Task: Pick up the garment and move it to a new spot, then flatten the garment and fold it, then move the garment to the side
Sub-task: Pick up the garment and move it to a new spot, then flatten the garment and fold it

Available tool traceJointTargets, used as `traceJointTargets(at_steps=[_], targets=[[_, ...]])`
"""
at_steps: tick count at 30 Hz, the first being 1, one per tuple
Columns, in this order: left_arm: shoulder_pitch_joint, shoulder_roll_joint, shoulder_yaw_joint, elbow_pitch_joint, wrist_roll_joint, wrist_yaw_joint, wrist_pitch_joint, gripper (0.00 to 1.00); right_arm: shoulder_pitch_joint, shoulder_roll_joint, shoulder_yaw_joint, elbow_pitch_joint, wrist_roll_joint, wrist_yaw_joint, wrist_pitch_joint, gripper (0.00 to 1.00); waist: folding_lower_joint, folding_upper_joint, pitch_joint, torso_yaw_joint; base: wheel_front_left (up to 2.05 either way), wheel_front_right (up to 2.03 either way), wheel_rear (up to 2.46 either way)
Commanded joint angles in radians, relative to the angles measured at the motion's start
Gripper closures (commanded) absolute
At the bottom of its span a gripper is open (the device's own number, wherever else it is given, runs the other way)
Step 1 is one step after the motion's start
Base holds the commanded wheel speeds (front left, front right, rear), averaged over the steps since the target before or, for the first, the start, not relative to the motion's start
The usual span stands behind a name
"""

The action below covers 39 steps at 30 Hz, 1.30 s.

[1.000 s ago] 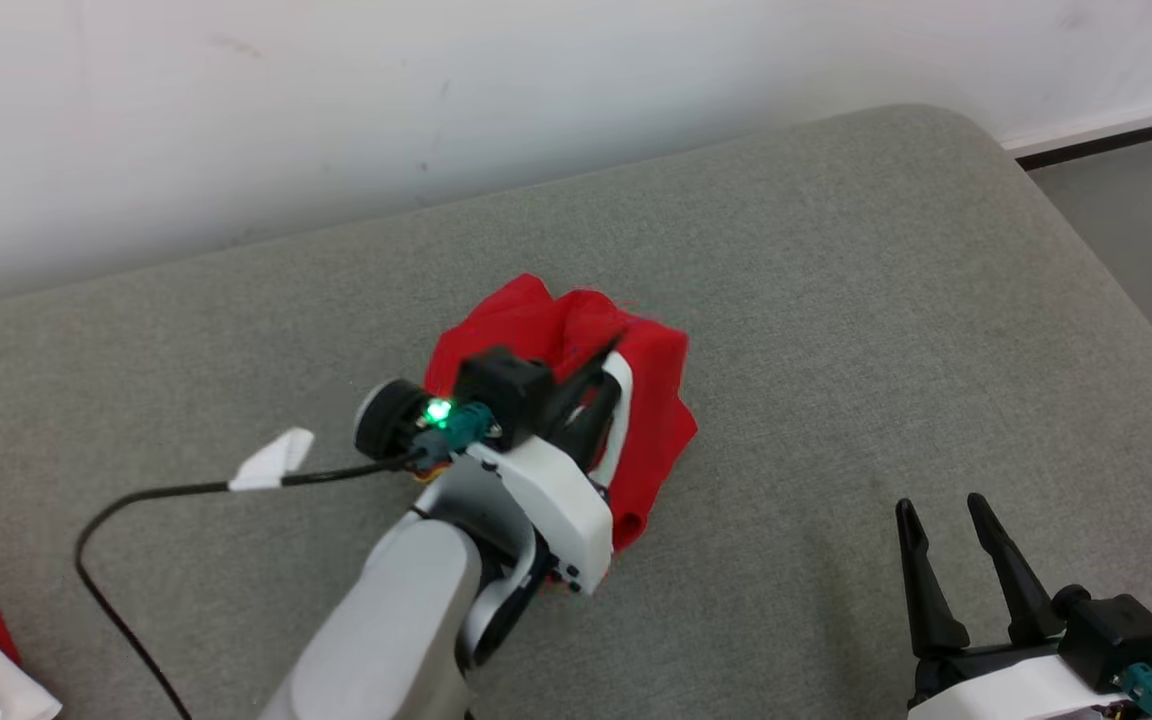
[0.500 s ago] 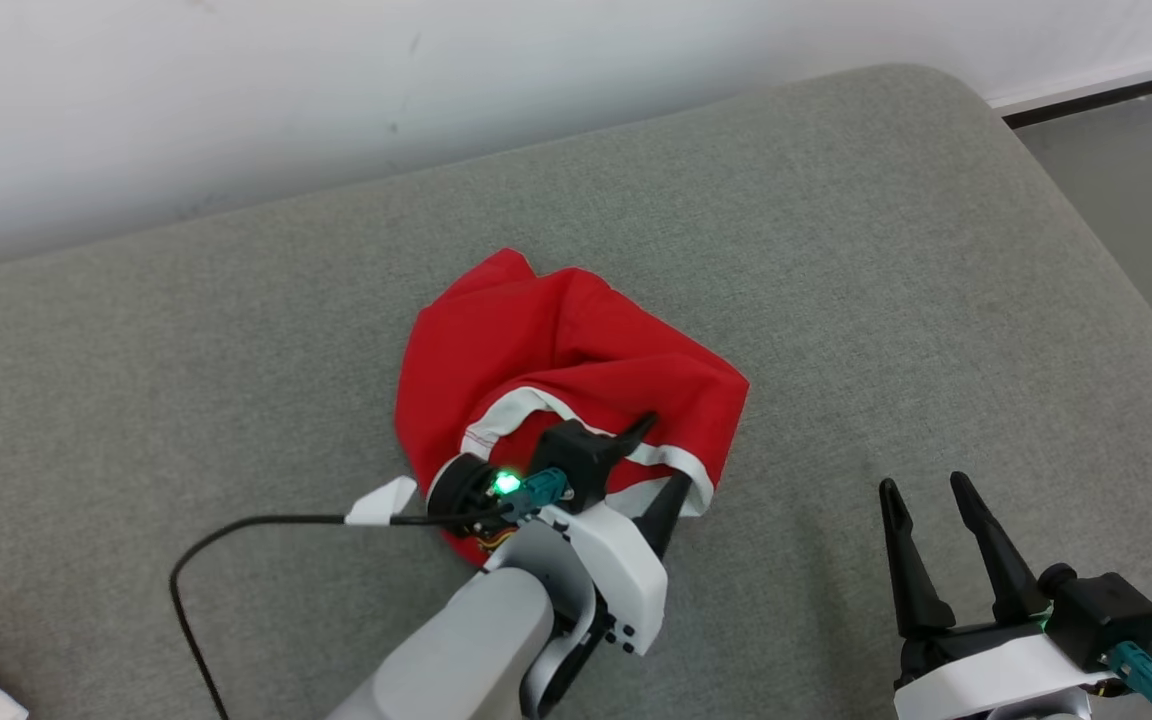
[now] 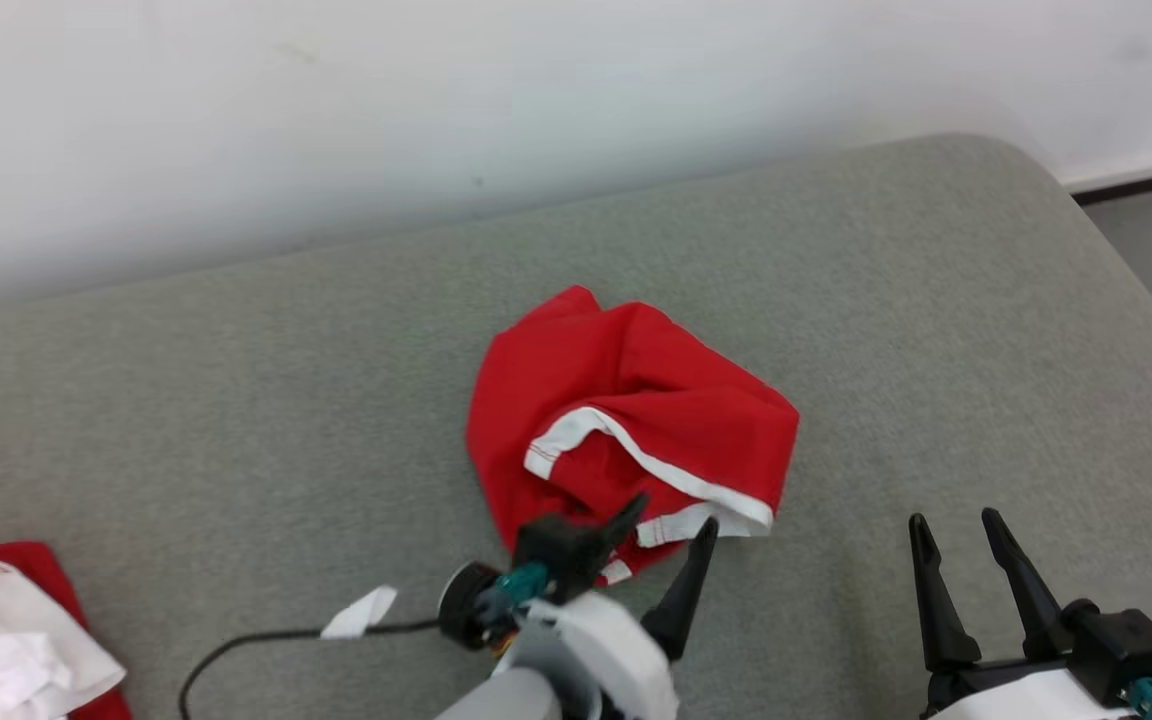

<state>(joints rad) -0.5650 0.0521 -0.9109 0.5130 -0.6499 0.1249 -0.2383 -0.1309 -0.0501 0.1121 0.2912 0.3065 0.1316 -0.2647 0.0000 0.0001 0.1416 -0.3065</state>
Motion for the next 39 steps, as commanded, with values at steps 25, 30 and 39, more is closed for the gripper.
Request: traceJointTargets(at_steps=[25, 30, 39], targets=[[0.537, 0.1, 0.518, -0.376, 0.297, 0.101, -0.026, 0.0, 0.121, -0.062, -0.044, -0.013, -0.04, -0.002, 0.001, 0.0, 0.0, -0.0001, -0.162, 0.218, 0.0, 0.0, 0.0], [0.62, 0.066, 0.615, -0.413, 0.382, 0.053, -0.026, 0.0, 0.143, -0.064, -0.052, -0.01, -0.047, -0.002, 0.001, 0.0, 0.0, -0.0001, -0.178, 0.225, 0.0, 0.0, 0.0], [0.73, 0.024, 0.752, -0.445, 0.486, 0.008, -0.026, 0.0, 0.185, -0.063, -0.077, -0.004, -0.048, -0.002, 0.001, 0.0, 0.0, -0.0001, -0.208, 0.224, 0.0, 0.0, 0.0]])
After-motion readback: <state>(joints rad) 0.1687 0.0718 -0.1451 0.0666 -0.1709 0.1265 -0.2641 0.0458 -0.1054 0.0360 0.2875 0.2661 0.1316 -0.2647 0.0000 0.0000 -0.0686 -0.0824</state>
